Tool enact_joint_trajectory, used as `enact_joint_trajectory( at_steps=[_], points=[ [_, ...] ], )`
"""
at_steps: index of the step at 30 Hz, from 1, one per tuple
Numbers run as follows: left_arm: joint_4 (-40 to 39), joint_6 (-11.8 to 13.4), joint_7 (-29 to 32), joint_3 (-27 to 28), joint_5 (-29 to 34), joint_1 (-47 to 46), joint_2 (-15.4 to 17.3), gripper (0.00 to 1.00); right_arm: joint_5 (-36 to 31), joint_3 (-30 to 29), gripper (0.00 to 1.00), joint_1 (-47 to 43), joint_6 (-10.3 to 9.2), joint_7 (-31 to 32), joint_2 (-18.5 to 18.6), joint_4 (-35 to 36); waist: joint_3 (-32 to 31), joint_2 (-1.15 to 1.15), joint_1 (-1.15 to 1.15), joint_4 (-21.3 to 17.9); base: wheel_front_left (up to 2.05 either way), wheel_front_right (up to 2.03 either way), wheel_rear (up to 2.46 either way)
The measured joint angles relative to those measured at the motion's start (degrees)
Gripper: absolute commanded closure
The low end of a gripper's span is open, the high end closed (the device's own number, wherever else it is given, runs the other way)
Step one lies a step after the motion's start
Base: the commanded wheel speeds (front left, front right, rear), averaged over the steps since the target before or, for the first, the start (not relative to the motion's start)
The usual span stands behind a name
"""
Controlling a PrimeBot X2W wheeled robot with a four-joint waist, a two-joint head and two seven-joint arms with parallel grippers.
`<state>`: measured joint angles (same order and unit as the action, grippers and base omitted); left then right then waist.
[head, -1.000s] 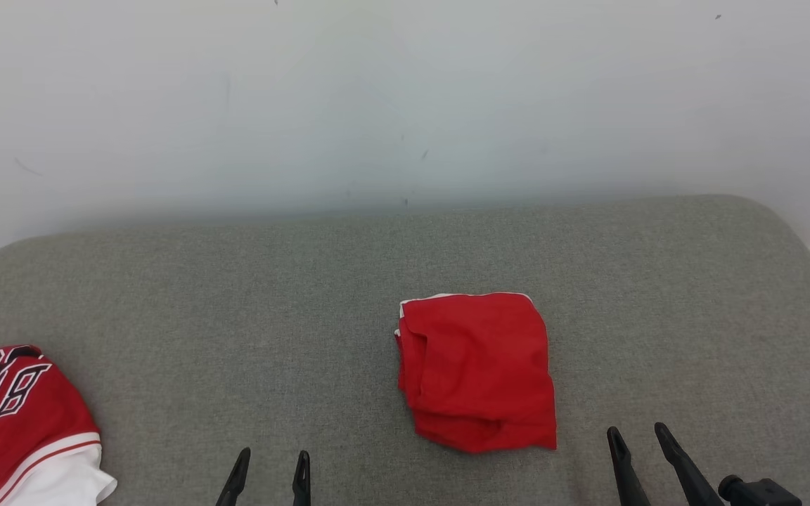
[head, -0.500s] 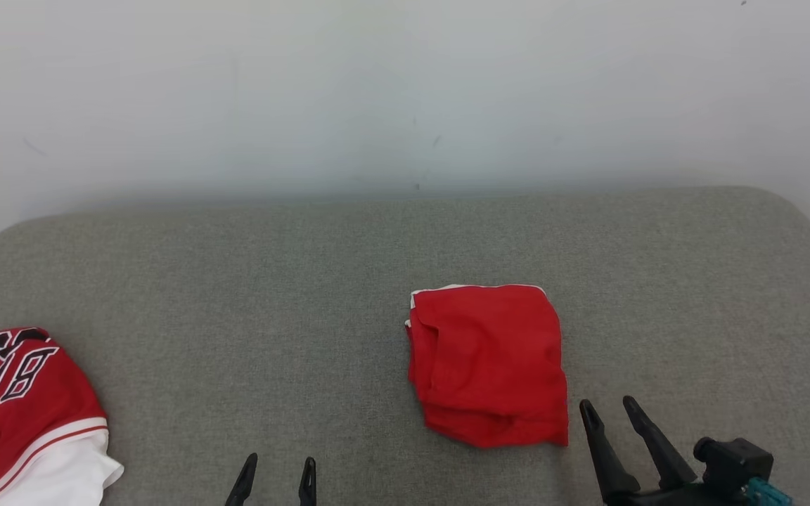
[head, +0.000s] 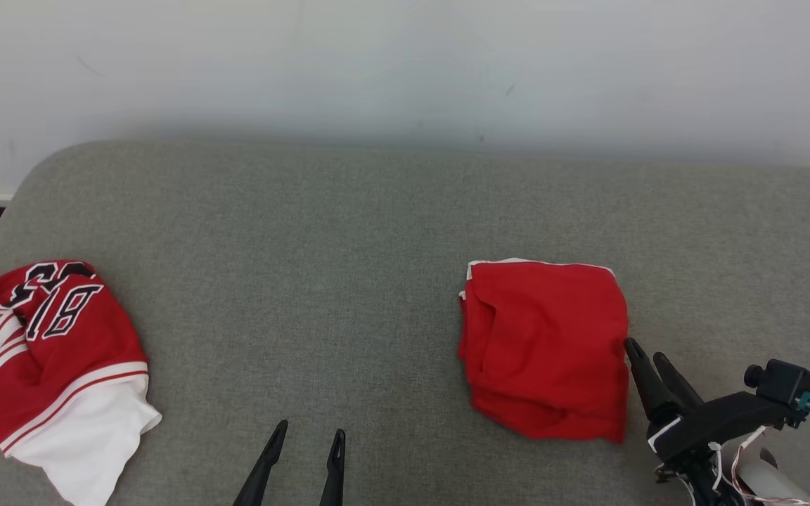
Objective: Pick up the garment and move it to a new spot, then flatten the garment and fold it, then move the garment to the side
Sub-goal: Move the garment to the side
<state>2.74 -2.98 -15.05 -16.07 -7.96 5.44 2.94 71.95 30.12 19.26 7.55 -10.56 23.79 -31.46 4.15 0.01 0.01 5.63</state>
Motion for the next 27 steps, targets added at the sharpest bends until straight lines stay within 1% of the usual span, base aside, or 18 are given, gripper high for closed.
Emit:
enact_joint_trajectory(
  at_steps=[5,7,13,14,15,16,20,27],
  points=[
    [0.5,-0.1,0.0,-0.5,0.0,-1.4,0.0,0.0,4.1,2.0,0.0,2.4,0.0,0.9,0.7,-2.2,2.6,0.0,0.0,1.5,0.0,0.0,0.0],
    [0.7,-0.5,0.0,-0.6,0.0,-1.9,0.0,0.0,4.8,2.9,0.0,2.9,0.0,0.8,0.9,-3.2,3.3,0.0,0.0,2.0,0.0,0.0,0.0],
    [0.8,-0.5,0.0,-0.6,0.0,-2.4,0.0,0.0,7.5,5.2,0.0,4.6,-0.01,1.4,1.3,-4.8,4.7,-0.01,0.0,2.8,0.0,0.0,0.0],
    [0.8,-0.5,0.0,-0.6,0.0,-2.4,0.0,0.0,7.6,5.6,0.37,4.9,-0.01,1.4,1.4,-4.7,4.8,0.0,0.0,2.7,0.0,0.0,0.0],
    [0.8,-0.5,0.0,-0.5,0.0,-2.5,0.0,0.0,7.8,6.0,0.82,5.2,0.0,1.4,1.5,-4.5,4.9,0.0,0.0,2.6,0.0,0.0,0.0],
    [0.8,-0.5,0.0,-0.5,0.0,-2.5,0.0,0.0,7.9,6.4,1.0,5.4,-0.01,1.1,1.6,-4.3,5.0,0.0,0.0,2.5,0.0,0.0,0.0],
    [0.7,-0.5,0.0,-0.1,0.4,-2.6,0.0,0.0,8.2,7.9,1.0,5.8,0.0,0.7,1.9,-3.4,5.3,0.0,0.0,1.9,0.0,0.0,0.0],
    [0.5,-1.1,0.0,0.8,1.2,-3.3,0.0,0.0,8.0,10.7,1.0,8.0,0.0,-1.1,4.1,-1.4,6.5,0.0,0.0,-0.4,0.0,0.0,0.0]
  ],
)
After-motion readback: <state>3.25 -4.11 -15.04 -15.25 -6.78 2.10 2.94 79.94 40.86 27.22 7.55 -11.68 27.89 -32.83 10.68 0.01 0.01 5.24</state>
